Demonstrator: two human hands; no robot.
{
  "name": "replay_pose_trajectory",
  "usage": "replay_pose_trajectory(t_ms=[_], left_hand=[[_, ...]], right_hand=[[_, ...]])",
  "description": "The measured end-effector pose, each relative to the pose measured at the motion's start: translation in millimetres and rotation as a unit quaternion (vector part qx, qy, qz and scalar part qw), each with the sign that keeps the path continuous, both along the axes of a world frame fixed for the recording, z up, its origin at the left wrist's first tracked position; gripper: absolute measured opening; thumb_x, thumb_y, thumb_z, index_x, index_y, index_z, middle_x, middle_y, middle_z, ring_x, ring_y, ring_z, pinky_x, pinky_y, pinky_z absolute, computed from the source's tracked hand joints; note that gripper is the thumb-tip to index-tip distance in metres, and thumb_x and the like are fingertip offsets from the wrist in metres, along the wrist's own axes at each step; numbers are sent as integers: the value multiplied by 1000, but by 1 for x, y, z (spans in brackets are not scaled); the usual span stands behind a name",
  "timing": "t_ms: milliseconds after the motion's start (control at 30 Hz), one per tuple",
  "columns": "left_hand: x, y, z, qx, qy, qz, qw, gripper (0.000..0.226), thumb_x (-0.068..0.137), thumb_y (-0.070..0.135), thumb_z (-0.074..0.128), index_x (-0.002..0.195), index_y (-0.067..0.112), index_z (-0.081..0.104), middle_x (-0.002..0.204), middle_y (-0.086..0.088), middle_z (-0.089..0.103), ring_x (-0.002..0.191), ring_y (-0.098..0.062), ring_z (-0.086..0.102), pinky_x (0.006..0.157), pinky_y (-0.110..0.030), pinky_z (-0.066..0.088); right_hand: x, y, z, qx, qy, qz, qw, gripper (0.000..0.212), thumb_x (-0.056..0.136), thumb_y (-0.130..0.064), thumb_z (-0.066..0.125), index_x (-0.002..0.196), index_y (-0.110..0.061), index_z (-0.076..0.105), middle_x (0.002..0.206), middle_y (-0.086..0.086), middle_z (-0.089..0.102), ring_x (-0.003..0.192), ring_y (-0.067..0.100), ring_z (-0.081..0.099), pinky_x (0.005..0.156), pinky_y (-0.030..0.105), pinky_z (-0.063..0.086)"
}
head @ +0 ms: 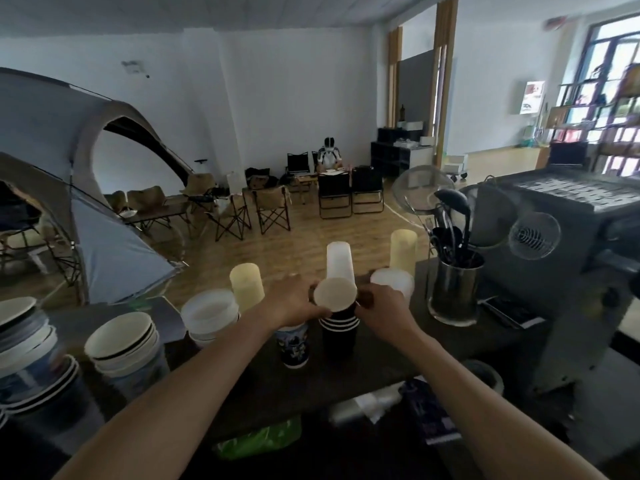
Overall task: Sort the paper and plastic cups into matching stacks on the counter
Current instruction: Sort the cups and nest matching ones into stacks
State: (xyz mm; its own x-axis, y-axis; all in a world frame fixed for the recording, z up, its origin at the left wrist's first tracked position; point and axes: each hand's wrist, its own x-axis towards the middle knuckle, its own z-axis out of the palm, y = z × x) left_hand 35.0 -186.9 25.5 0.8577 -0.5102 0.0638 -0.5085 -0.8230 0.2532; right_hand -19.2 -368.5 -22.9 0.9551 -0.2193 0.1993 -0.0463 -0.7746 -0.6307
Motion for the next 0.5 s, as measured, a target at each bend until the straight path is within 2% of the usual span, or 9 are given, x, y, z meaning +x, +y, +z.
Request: replay_pose_trajectory(t_ms=[100, 167, 233, 300, 367, 433, 467, 500], left_hand=[[-3, 3, -3, -10, 1, 0, 1000, 50, 84, 45, 70, 128, 23, 61, 117, 0, 69, 106, -21, 62, 91, -41, 51], [-9, 4, -1, -27, 5, 7, 1000, 52, 86, 45, 67, 132, 22, 59, 125, -3, 67, 111, -22, 61, 94, -40, 49], [-14, 12, 3, -96, -10, 38, 995, 54, 88, 43, 66, 136, 22, 55, 133, -3, 62, 120, -22, 57, 99, -36, 46], [-23, 33, 10, -196, -68, 67, 976, 49, 89, 38, 65, 135, 23, 55, 134, -1, 60, 123, -18, 55, 98, -31, 43], [-36, 63, 18, -282, -149, 95, 943, 48, 90, 32, 65, 135, 23, 52, 138, 1, 53, 126, -14, 49, 101, -31, 41], [-47, 97, 25, -339, -203, 146, 907, 55, 90, 29, 66, 140, 21, 46, 143, 0, 48, 129, -14, 44, 104, -34, 40], [-53, 113, 26, -354, -200, 181, 895, 61, 89, 28, 68, 143, 21, 42, 146, 0, 45, 132, -15, 43, 105, -35, 40], [-57, 127, 24, -360, -175, 217, 890, 67, 88, 28, 70, 146, 21, 37, 149, -1, 43, 134, -17, 42, 105, -35, 39]], right_hand=[[5, 3, 3, 4, -1, -11, 1000, 43, 88, -20, 65, 129, -14, 58, 89, -5, 68, 76, 5, 58, 60, 16, 36], [9, 8, 9, -14, -3, -22, 1000, 38, 89, -20, 64, 126, -12, 59, 80, -10, 62, 65, 0, 48, 53, 13, 30], [8, 14, 23, -47, -19, -38, 998, 36, 91, -20, 61, 126, -14, 61, 96, -3, 69, 70, 4, 51, 53, 11, 29], [5, 22, 34, -63, -52, -33, 996, 38, 91, -19, 59, 129, -16, 61, 115, 2, 70, 91, 13, 62, 67, 15, 38], [3, 37, 45, -20, -96, 3, 995, 36, 90, -19, 61, 126, -18, 64, 114, 0, 71, 100, 14, 65, 76, 19, 43], [6, 61, 52, 66, -123, 84, 987, 34, 87, -17, 67, 121, -16, 67, 107, -4, 72, 94, 7, 66, 75, 13, 46], [10, 75, 53, 110, -115, 133, 978, 35, 85, -17, 71, 119, -15, 68, 105, -5, 72, 93, 5, 67, 77, 14, 50], [16, 89, 52, 146, -95, 172, 970, 37, 81, -18, 75, 118, -15, 68, 104, -5, 73, 92, 6, 68, 81, 22, 55]])
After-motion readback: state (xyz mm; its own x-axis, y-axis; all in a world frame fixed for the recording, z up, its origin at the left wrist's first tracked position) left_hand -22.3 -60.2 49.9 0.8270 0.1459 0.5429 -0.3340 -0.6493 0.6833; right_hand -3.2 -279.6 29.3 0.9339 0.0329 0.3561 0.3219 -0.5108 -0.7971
